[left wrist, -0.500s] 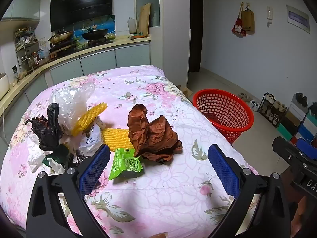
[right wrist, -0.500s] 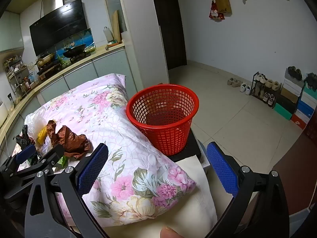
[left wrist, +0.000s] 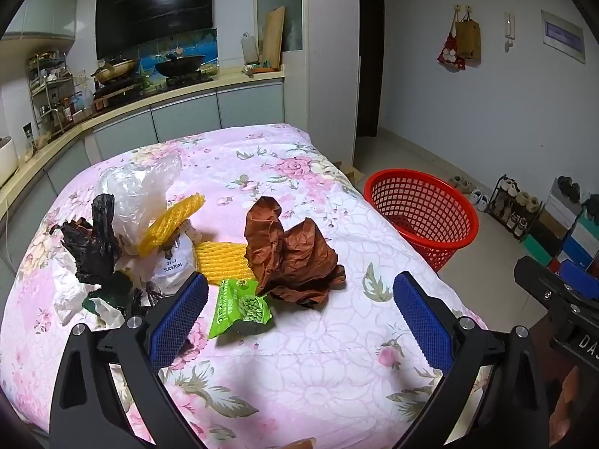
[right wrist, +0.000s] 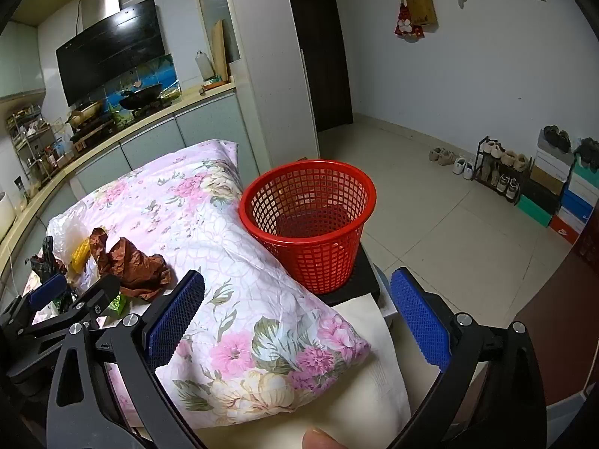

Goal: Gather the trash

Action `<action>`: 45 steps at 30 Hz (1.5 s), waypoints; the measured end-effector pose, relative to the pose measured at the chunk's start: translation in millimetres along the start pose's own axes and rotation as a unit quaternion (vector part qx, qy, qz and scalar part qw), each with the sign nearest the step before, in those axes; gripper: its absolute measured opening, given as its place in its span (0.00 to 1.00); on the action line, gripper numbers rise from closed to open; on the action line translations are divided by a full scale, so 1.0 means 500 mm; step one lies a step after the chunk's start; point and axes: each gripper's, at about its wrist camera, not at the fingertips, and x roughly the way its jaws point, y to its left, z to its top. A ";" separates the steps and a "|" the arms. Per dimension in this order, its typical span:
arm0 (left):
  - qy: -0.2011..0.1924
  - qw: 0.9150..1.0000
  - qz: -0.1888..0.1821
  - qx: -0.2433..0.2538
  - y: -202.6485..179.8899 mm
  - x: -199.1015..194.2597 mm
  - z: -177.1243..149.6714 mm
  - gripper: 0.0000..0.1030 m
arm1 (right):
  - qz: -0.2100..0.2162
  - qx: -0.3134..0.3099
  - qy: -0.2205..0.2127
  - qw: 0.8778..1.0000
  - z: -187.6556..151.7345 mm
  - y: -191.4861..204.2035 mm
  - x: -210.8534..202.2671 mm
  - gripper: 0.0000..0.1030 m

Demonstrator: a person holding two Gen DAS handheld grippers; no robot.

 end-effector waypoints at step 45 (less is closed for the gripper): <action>-0.004 1.000 -0.001 0.000 0.024 -0.016 0.011 0.93 | 0.001 0.000 -0.002 1.000 0.003 -0.001 -0.006 0.94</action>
